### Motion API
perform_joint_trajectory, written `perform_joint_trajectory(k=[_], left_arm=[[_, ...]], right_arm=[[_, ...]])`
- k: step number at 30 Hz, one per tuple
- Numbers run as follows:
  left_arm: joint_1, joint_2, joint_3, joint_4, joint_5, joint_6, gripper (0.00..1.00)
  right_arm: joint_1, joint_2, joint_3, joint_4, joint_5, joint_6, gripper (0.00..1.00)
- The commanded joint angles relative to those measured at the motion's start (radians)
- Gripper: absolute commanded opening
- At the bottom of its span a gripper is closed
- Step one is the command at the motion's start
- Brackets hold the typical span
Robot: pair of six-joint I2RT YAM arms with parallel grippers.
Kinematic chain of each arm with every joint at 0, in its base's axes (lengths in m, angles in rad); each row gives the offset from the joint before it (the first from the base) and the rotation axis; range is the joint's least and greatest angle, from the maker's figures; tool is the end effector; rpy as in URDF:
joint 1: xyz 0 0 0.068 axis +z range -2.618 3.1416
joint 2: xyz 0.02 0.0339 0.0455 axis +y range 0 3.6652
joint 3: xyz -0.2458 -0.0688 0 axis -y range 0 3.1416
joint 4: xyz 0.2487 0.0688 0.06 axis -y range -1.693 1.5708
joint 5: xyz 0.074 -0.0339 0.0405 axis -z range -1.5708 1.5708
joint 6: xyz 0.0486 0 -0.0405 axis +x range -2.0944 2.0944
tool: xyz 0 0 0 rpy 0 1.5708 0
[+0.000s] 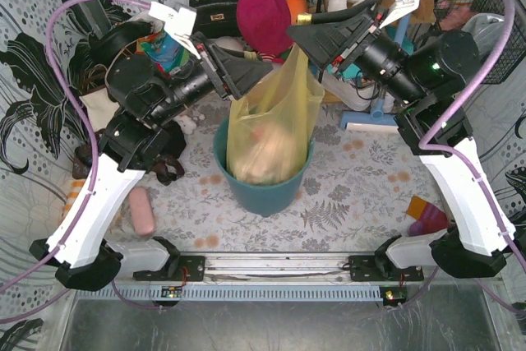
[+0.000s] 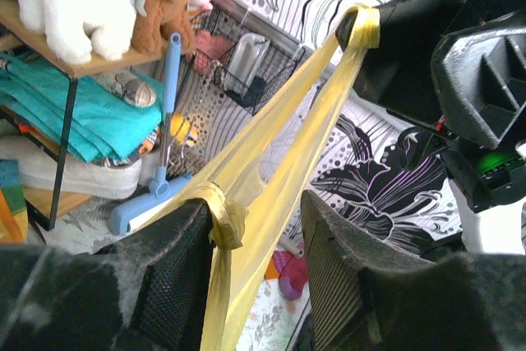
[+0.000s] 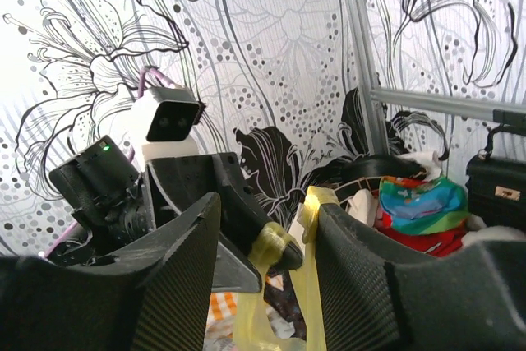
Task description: Tie the trash bag
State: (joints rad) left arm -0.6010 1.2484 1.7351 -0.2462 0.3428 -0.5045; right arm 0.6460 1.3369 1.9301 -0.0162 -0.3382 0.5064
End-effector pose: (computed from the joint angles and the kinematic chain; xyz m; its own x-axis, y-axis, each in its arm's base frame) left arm 0.1971 -0.1550 0.5445 -0.2156 -0.4041 -0.8889 0.7969 0.4533 -0.3994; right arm 0.1789 0.1550 0.6068 -0.0022 0.5713 -0.8207 -0.9021 0.3531 0.2482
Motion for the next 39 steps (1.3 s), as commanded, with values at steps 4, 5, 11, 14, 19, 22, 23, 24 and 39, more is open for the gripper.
perform_joint_trajectory(k=[4,5,11,14,19,22,23,24,39], left_arm=[[0.005,-0.080,-0.016,0.063,-0.108,0.019,0.52],[0.005,-0.090,-0.031,0.057,-0.127,0.023,0.52],[0.006,-0.124,-0.105,0.060,-0.146,0.015,0.52],[0.006,-0.126,-0.103,0.098,-0.109,0.011,0.52],[0.006,-0.129,-0.011,0.104,-0.131,0.051,0.52],[0.006,-0.126,0.024,0.087,-0.135,0.062,0.52],[0.006,-0.130,0.019,0.088,-0.135,0.061,0.52],[0.006,-0.135,0.006,0.091,-0.134,0.060,0.52],[0.006,-0.287,-0.165,-0.055,-0.233,0.078,0.74]], right_arm=[[0.001,-0.042,-0.082,0.028,0.028,-0.044,0.48],[0.001,-0.058,-0.124,0.052,0.032,-0.037,0.48],[0.001,-0.134,-0.351,0.189,0.029,0.020,0.48],[0.001,-0.138,-0.380,0.220,0.036,0.032,0.48],[0.001,-0.106,-0.299,0.231,0.019,0.025,0.48],[0.001,-0.096,-0.249,0.266,-0.009,0.032,0.48],[0.001,-0.097,-0.244,0.285,-0.018,0.038,0.48],[0.001,-0.099,-0.244,0.302,-0.026,0.046,0.48],[0.001,-0.209,-0.377,0.110,-0.006,0.040,0.66]])
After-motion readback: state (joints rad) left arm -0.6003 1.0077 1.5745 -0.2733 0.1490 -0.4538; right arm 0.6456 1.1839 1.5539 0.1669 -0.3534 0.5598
